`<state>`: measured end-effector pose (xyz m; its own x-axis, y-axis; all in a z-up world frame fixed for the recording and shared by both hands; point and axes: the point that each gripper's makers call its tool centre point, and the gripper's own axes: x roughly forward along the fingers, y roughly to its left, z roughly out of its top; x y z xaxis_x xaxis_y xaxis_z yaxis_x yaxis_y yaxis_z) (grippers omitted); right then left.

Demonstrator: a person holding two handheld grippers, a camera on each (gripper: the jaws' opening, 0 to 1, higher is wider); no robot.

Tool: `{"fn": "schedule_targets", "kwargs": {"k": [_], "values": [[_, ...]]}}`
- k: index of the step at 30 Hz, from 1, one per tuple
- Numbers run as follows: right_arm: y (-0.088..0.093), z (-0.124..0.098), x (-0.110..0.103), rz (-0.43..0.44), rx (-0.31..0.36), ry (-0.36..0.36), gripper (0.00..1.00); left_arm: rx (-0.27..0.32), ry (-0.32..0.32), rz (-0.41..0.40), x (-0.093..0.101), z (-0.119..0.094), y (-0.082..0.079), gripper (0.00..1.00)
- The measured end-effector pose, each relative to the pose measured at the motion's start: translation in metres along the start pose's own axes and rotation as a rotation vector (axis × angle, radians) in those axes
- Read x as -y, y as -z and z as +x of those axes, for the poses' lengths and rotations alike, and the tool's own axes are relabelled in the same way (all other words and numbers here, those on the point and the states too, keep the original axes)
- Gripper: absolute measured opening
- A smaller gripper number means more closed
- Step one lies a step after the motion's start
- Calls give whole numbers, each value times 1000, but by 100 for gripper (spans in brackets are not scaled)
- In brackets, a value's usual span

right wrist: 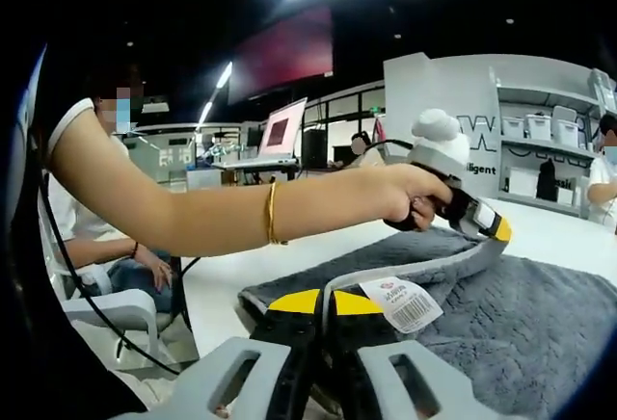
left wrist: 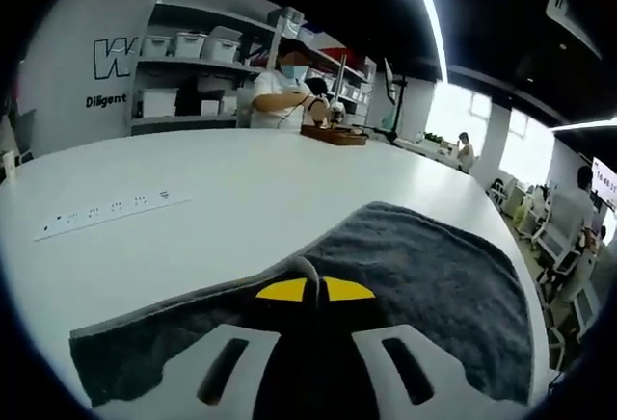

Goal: Open the folded towel by lifting each exposed corner and separating the folded layers until the towel lies flat within the target outline without major curled edges

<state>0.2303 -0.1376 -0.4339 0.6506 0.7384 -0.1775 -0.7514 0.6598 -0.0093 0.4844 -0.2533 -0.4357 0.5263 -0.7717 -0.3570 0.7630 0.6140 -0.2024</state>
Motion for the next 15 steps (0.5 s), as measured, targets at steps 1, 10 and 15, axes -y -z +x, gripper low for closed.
{"fn": "schedule_targets", "kwargs": {"k": [1, 10, 15], "values": [[0, 0, 0, -1, 0, 0, 0, 1, -1, 1, 0, -1, 0, 3], [-6, 5, -6, -15, 6, -11, 0, 81, 15, 0, -6, -16, -18, 2], [-11, 11, -12, -20, 20, -27, 0, 89, -18, 25, -19, -32, -22, 2]]}}
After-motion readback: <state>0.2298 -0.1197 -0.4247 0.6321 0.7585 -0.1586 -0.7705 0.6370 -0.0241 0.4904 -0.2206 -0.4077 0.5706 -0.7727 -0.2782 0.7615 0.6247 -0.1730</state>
